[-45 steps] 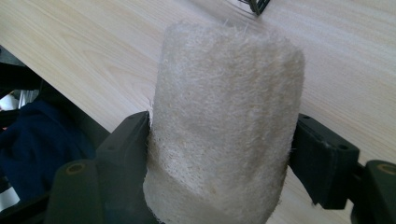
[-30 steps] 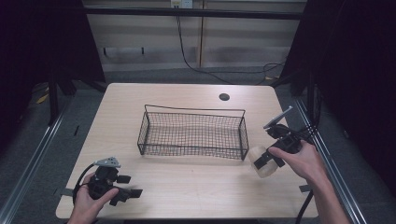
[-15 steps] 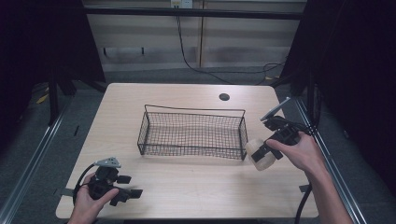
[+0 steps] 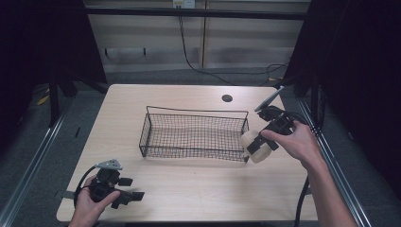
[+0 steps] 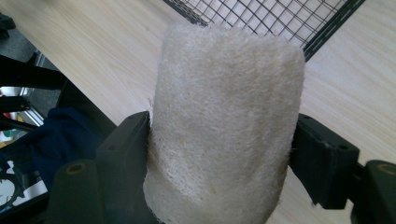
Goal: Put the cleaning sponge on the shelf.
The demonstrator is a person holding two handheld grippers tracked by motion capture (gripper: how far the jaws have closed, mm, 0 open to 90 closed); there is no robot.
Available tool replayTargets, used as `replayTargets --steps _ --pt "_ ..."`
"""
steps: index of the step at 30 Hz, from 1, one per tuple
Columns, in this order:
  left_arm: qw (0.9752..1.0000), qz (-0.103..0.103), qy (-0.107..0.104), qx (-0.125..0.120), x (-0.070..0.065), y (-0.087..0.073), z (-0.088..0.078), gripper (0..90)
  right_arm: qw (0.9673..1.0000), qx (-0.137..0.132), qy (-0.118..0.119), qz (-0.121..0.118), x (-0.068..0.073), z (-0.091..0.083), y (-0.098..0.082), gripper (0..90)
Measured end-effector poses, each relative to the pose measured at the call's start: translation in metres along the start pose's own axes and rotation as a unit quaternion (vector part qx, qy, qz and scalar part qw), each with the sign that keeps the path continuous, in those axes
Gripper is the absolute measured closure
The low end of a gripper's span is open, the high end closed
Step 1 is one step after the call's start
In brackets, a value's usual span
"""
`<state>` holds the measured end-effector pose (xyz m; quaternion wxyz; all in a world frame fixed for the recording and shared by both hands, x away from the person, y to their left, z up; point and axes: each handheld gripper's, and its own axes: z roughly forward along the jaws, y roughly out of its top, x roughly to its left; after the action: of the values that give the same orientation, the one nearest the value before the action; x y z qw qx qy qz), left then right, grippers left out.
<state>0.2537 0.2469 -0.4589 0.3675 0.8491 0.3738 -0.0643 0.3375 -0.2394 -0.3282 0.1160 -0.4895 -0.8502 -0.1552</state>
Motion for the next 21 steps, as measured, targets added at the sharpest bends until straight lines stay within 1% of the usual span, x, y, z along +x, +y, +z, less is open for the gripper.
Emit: replayTargets --steps 8,10,13,15,18,21 --pt "1.0000 -0.001 0.000 0.000 0.000 0.000 0.000 18.7 1.0000 0.006 -0.004 -0.005 0.003 -0.001 0.013 25.8" --pt "1.0000 -0.001 0.000 -0.001 0.000 0.000 0.000 18.7 1.0000 0.001 0.002 -0.008 0.003 0.001 0.018 25.8" --pt "1.0000 0.001 -0.001 -0.001 0.000 0.000 0.000 18.7 0.9999 0.009 0.000 -0.007 0.004 0.004 0.024 25.8" --pt "1.0000 0.002 -0.001 -0.001 0.001 0.000 0.000 18.6 0.9999 0.008 -0.001 -0.010 0.004 0.005 0.025 25.8" --pt "1.0000 -0.001 -0.001 -0.002 0.000 0.000 0.000 18.6 0.9999 0.009 0.002 -0.014 0.004 0.007 0.031 25.8" --pt "1.0000 0.001 -0.002 -0.001 0.001 0.000 0.000 18.6 0.9999 0.009 0.001 -0.012 0.005 0.009 0.037 25.8"
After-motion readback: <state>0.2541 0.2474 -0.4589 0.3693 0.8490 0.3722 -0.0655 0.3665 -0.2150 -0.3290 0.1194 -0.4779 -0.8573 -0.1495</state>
